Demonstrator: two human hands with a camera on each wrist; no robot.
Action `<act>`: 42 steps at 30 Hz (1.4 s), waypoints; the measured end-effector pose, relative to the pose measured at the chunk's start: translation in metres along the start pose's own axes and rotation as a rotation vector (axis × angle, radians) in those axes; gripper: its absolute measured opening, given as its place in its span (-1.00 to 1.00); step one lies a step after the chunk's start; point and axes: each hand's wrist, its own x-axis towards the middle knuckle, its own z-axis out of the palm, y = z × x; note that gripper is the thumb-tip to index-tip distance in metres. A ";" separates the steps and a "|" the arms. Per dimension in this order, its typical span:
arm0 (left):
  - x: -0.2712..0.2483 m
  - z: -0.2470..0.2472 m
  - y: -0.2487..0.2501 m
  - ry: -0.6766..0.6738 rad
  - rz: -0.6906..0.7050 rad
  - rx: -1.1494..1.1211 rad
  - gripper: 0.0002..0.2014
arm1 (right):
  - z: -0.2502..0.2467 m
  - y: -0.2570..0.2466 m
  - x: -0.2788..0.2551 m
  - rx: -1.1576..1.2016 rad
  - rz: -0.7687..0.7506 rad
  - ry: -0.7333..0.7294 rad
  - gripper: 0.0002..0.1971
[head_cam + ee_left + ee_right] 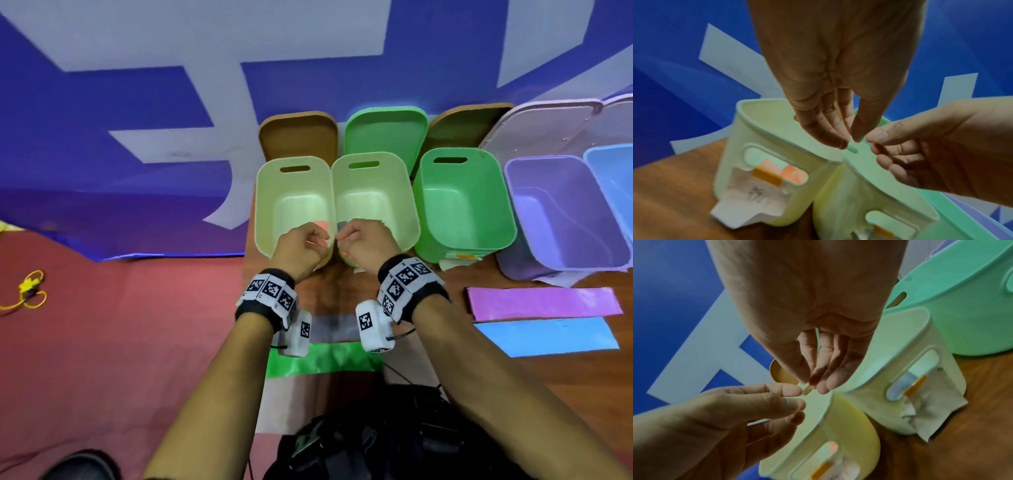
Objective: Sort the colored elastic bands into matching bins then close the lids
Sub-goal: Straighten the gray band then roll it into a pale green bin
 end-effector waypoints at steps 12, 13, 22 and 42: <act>-0.056 -0.043 -0.096 -0.007 -0.105 0.064 -0.82 | 0.116 0.006 -0.018 -0.105 -0.003 -0.191 -0.82; -0.058 -0.044 -0.106 -0.018 -0.124 0.076 -0.81 | 0.126 0.007 -0.020 -0.109 0.002 -0.208 -0.80; -0.072 -0.043 -0.178 -0.127 -0.286 0.073 -0.80 | 0.197 0.030 -0.026 -0.187 0.097 -0.311 -0.67; -0.074 -0.031 -0.208 -0.059 -0.343 -0.201 -0.65 | 0.232 0.040 -0.027 -0.256 0.179 -0.316 -0.77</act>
